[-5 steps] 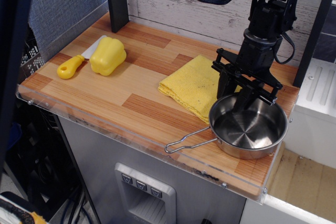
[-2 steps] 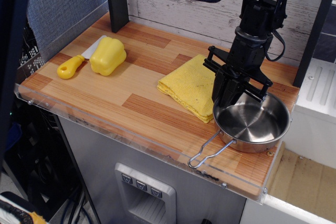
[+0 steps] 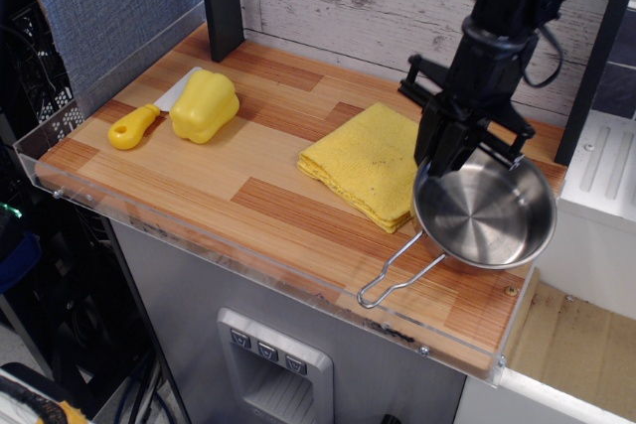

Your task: Move the saucepan on top of the yellow cloth.

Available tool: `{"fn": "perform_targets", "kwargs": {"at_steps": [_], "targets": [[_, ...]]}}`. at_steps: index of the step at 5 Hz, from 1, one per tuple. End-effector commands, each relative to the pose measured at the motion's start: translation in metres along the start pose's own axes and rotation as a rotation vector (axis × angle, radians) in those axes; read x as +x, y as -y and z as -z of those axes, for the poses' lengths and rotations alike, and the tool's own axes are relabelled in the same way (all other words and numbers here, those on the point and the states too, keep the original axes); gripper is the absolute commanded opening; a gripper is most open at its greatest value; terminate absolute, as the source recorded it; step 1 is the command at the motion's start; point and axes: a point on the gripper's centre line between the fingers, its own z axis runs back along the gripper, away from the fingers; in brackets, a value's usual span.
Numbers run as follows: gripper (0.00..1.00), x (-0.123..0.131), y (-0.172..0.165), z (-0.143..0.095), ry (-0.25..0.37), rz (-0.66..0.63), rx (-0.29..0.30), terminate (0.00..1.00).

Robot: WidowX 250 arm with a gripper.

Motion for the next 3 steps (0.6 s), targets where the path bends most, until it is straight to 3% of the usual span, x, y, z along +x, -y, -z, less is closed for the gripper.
{"fn": "perform_targets", "kwargs": {"at_steps": [1,3], "targets": [[0.0,-0.006,0.023,-0.059,0.145,0.015,-0.003,0.0],[0.0,-0.019,-0.026,-0.058,0.101,-0.152,-0.037,0.0]]}}
